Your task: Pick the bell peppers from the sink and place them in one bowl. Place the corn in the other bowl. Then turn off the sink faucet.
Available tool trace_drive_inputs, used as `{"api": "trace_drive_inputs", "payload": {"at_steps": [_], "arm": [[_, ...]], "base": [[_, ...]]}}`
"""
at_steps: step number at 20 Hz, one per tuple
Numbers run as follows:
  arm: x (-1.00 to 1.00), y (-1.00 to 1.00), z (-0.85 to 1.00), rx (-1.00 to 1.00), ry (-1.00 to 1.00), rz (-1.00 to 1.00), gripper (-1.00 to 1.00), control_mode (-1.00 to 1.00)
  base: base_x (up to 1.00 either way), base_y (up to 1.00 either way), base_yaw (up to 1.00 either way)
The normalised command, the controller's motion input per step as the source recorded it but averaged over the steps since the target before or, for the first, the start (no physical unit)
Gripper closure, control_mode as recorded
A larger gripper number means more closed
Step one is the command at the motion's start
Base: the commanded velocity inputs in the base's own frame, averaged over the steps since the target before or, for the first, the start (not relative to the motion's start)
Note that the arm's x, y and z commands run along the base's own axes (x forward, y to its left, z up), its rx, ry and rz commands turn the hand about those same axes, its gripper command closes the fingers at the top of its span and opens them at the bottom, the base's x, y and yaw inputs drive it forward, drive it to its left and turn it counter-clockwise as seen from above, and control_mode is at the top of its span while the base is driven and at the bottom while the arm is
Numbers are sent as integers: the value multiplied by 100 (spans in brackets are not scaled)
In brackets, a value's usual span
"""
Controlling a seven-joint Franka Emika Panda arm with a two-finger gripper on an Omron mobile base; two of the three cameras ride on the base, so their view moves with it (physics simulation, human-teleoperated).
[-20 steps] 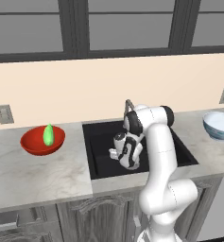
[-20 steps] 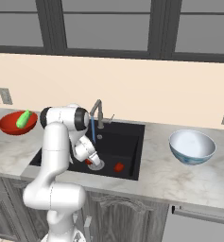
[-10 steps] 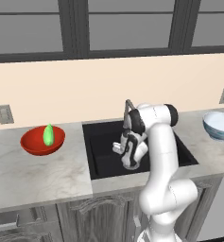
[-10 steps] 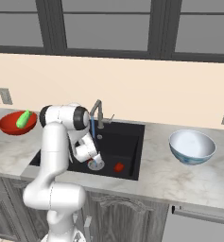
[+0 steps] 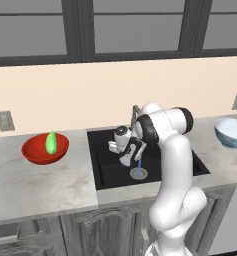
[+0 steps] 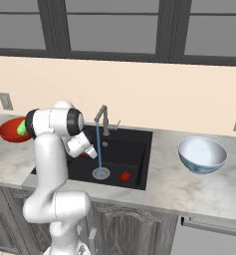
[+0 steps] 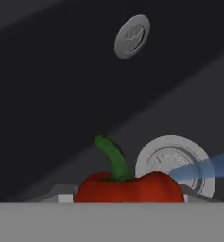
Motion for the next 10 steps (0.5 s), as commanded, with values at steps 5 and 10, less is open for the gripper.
{"api": "trace_drive_inputs", "payload": {"at_steps": [5, 10], "arm": [[-55, 0, 100, 0, 20, 0, 100, -100], [-32, 0, 100, 0, 14, 0, 100, -100]], "base": [[0, 0, 0], [0, 0, 0]]}}
